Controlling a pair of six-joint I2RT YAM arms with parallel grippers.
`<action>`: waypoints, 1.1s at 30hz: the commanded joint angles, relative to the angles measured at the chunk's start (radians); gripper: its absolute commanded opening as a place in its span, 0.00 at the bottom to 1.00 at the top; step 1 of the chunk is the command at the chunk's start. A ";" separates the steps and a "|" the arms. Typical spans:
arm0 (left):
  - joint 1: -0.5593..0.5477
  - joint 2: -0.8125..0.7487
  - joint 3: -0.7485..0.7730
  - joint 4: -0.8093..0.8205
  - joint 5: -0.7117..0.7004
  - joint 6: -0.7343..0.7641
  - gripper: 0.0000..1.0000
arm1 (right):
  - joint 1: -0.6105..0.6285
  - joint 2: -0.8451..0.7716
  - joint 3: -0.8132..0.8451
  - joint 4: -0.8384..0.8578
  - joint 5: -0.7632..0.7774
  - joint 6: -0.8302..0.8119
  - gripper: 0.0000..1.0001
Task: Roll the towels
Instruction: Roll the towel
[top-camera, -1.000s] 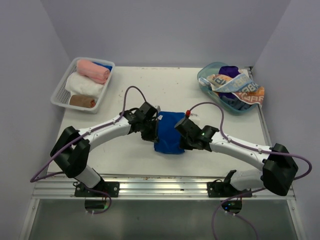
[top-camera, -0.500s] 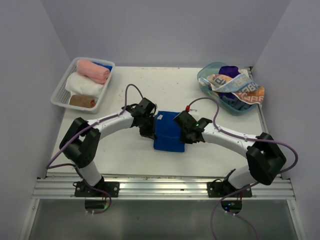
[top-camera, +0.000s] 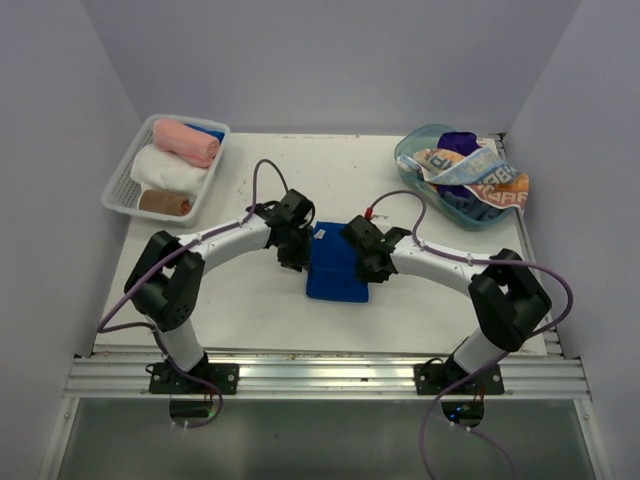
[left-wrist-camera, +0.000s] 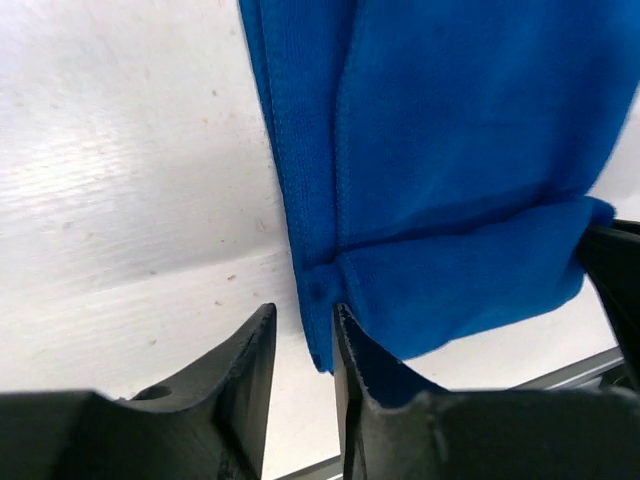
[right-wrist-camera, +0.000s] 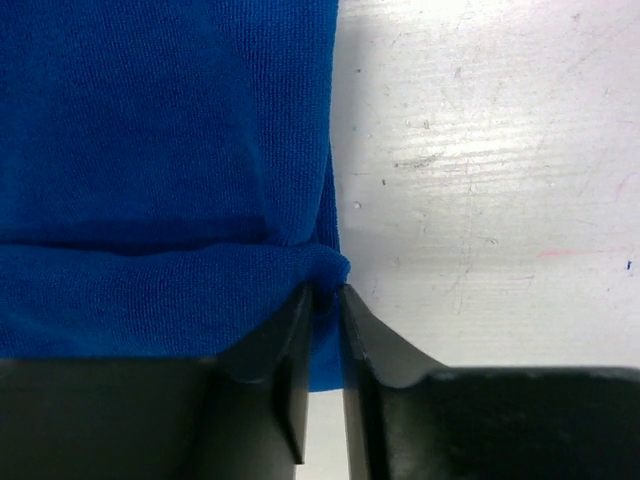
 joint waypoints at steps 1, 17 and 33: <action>0.008 -0.096 0.078 -0.076 -0.094 0.058 0.34 | -0.002 -0.064 0.051 -0.031 0.031 -0.022 0.27; -0.075 -0.046 0.038 0.077 0.055 0.012 0.13 | 0.003 -0.143 0.014 0.059 -0.120 -0.060 0.04; -0.049 0.012 0.000 0.127 -0.011 0.054 0.12 | -0.011 -0.084 0.014 0.061 -0.102 -0.095 0.11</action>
